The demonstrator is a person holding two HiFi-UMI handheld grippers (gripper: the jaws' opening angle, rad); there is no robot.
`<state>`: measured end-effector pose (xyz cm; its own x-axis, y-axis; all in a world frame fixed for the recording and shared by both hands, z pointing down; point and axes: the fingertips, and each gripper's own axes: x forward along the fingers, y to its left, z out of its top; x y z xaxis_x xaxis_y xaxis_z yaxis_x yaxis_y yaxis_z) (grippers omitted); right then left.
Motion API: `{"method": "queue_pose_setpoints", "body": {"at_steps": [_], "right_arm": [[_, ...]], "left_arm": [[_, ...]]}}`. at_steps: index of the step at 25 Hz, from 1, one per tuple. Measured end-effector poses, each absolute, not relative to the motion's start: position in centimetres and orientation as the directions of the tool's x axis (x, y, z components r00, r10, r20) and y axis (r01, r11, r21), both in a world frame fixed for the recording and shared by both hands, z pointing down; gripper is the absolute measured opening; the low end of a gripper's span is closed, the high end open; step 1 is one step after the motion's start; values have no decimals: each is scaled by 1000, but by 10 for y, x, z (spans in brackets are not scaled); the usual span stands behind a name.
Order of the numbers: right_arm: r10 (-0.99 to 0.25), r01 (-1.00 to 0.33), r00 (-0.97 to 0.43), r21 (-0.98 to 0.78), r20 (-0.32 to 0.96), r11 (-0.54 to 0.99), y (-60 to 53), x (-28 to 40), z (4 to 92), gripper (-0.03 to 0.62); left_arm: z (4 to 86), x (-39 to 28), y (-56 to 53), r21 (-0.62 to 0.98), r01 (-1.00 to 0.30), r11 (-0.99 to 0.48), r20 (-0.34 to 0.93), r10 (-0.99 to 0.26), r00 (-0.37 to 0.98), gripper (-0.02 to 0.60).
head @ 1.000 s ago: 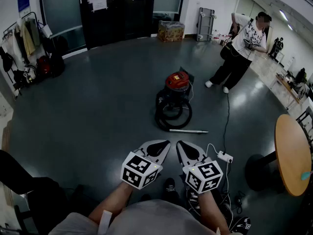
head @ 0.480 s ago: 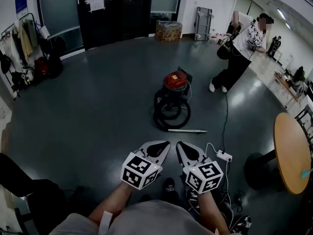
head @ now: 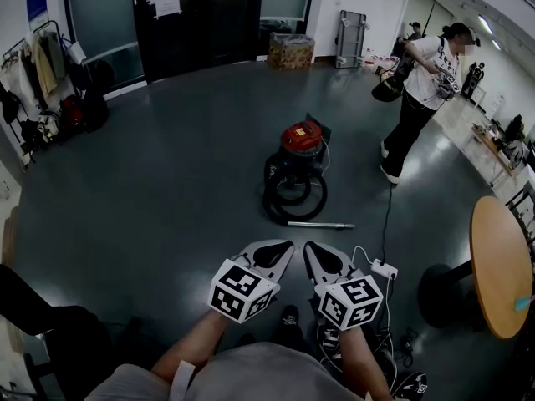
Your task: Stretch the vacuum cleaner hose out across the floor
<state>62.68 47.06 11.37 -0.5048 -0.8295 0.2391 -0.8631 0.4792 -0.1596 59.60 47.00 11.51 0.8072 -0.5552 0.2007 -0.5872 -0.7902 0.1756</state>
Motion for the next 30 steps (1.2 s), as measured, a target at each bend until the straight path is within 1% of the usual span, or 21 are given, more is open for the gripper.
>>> {"method": "queue_pose_setpoints", "body": {"at_steps": [7,14,24,30], "right_arm": [[-824,-862,-507,-160,253,481,431,659,119,6],[-821,-864,-503,-172,271,473,378,715,129,6],[-815,-859,-511,-184,274,477,307,802,120,6],[-829,-873,-487,-196,276,447,267,844,125,6]], "left_arm": [[123,627,431,173,-588,-790,226,-550,804,9],[130,682,378,158,-580,-799,257,-533,806,9],[125,770,304,132,-577,-806,302,-522,798,9],[131,804,259,124,-570,-812,327,-508,796,9]]}}
